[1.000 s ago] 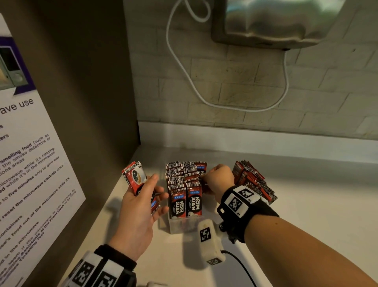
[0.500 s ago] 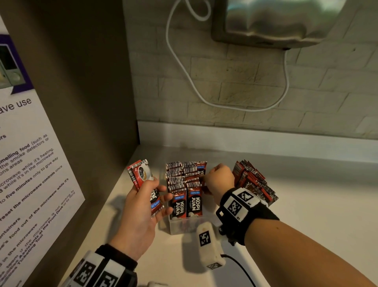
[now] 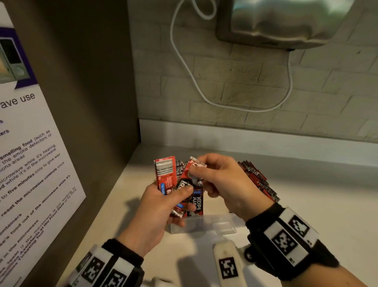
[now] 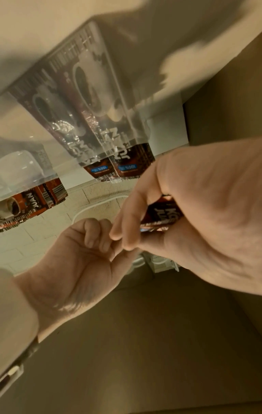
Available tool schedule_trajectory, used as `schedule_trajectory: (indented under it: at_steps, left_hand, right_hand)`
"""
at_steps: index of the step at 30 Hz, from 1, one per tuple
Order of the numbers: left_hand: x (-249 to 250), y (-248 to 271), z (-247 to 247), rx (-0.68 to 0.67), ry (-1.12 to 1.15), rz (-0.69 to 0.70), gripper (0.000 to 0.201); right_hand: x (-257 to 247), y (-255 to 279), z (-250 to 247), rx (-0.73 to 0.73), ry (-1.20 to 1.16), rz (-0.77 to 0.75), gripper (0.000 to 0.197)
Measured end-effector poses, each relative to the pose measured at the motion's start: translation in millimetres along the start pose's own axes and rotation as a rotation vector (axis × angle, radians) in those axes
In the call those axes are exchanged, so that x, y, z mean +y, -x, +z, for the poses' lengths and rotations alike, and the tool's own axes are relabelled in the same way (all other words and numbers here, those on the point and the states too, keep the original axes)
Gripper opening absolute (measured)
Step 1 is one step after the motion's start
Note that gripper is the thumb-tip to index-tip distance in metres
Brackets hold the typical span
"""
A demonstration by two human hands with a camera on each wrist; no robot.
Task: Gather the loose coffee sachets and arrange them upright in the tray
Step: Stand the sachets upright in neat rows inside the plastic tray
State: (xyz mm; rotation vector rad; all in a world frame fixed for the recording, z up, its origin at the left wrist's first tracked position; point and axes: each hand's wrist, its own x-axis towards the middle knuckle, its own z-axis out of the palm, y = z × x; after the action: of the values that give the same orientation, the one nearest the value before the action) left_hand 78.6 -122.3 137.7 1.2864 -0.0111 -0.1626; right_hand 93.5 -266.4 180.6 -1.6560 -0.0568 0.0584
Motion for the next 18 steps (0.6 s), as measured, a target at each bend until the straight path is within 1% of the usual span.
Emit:
schedule_trajectory:
  at_steps: [2, 4, 5, 7, 9, 10, 11, 14, 16, 17, 18]
  left_hand:
    - [1, 1, -1, 0.001, 0.025, -0.005, 0.032]
    - [2, 0, -3, 0.046, 0.099, 0.016, 0.027]
    - [3, -2, -5, 0.076, 0.135, 0.029, 0.026]
    - [3, -4, -7, 0.124, 0.177, 0.064, 0.027]
    - [3, -5, -5, 0.133, 0.168, 0.092, 0.027]
    - [2, -5, -3, 0.125, 0.148, 0.097, 0.027]
    - [0, -5, 1, 0.115, 0.126, 0.098, 0.026]
    - [-5, -6, 8, 0.104, 0.077, 0.085, 0.023]
    - [-5, -6, 8, 0.139, 0.079, 0.077, 0.018]
    - [-4, -6, 7, 0.169, 0.102, 0.070, 0.018]
    - [-3, -7, 4, 0.207, 0.130, 0.058, 0.021]
  right_hand:
    - [1, 3, -7, 0.066, -0.043, -0.018, 0.007]
    - [4, 6, -17, 0.085, -0.073, 0.007, 0.011]
    - [4, 9, -22, 0.047, -0.042, 0.028, 0.014]
    - [6, 16, -28, -0.091, 0.123, 0.064, 0.015]
    - [7, 21, -27, -0.226, 0.308, 0.075, 0.007]
    - [8, 23, -25, -0.256, 0.375, 0.062, 0.007]
    - [9, 24, -22, -0.257, 0.415, 0.052, 0.011]
    - [12, 24, -18, -0.197, 0.371, 0.042, 0.019]
    - [11, 20, -21, -0.140, 0.323, 0.048, 0.013]
    - [12, 15, -25, -0.064, 0.291, 0.052, 0.010]
    - [15, 8, -30, 0.051, 0.249, 0.057, 0.009]
